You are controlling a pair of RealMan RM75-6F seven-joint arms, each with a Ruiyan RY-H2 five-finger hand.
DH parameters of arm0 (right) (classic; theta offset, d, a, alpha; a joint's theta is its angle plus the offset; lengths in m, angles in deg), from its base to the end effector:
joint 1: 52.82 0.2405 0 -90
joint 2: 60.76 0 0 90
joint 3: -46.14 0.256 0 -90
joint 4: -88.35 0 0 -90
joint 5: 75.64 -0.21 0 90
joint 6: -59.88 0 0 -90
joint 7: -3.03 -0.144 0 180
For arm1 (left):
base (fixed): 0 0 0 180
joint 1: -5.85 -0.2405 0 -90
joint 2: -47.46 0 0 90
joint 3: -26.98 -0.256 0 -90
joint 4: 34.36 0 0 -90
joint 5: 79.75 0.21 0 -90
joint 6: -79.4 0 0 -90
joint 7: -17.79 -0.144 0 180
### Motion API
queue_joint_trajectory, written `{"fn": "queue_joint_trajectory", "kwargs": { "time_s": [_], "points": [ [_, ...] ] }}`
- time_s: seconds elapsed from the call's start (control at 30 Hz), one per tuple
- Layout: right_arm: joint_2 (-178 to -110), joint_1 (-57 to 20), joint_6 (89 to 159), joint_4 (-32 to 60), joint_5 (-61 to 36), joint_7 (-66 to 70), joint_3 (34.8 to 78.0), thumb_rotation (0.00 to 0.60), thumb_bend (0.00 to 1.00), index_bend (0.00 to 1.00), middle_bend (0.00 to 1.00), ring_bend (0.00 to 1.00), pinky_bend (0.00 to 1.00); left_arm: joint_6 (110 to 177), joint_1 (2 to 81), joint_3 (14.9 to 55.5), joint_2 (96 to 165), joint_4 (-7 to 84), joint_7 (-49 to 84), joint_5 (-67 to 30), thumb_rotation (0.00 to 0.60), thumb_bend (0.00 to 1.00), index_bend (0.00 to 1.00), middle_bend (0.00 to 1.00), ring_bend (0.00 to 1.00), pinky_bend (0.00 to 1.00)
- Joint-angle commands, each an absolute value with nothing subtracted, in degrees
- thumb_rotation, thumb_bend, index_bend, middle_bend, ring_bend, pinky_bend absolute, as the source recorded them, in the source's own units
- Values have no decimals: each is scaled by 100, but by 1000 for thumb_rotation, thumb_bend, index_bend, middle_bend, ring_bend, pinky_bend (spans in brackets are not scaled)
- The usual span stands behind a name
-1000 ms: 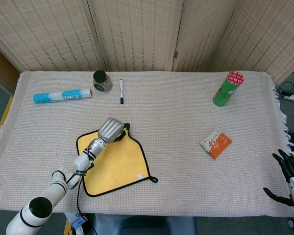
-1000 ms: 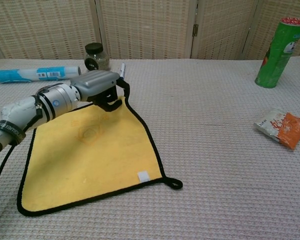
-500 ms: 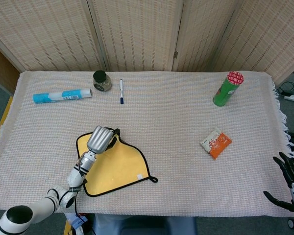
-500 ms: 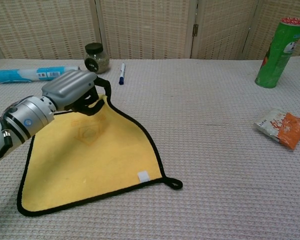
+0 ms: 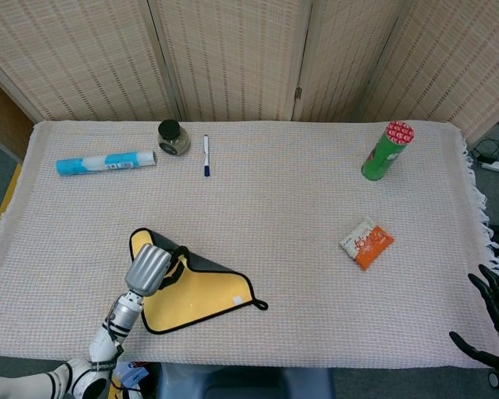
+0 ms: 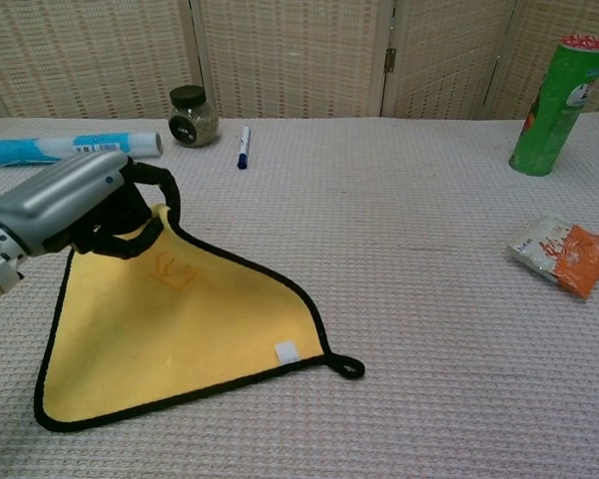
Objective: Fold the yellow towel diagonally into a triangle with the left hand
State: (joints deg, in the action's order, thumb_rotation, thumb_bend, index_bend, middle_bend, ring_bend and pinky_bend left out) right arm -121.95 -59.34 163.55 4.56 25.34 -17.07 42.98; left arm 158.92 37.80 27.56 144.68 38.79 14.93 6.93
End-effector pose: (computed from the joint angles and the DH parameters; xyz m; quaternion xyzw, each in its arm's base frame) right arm -0.3195 -0.0917 0.1981 0.5749 -0.3860 0.4878 0.5315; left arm -0.1800 0.2815 -0.0217 -0.6885 -0.3254 -0.5117 0.3978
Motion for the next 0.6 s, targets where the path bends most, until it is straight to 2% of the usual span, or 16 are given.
{"fn": "queue_joint_trajectory", "kwargs": {
  "time_s": [0.03,0.3,0.6],
  "points": [
    [-12179,-6057,16637,485,2553,-1779,4336,600,242,0,0,0,0,16082,3541,2567,14371,4117,1362,845,600,589,587,1000,1000,1000],
    [-12223,-6170,16943,565,2739,-1767,4314,600,243,0,0,0,0,16225,3148,2263,14334,4430,1239,1062,600,589,578,1000,1000,1000],
    [-12258,-6167,16955,547,2910,-1638,4256,600,242,0,0,0,0,16294,2718,2038,14399,4332,1460,1128,600,589,564,1000,1000,1000]
  ]
}}
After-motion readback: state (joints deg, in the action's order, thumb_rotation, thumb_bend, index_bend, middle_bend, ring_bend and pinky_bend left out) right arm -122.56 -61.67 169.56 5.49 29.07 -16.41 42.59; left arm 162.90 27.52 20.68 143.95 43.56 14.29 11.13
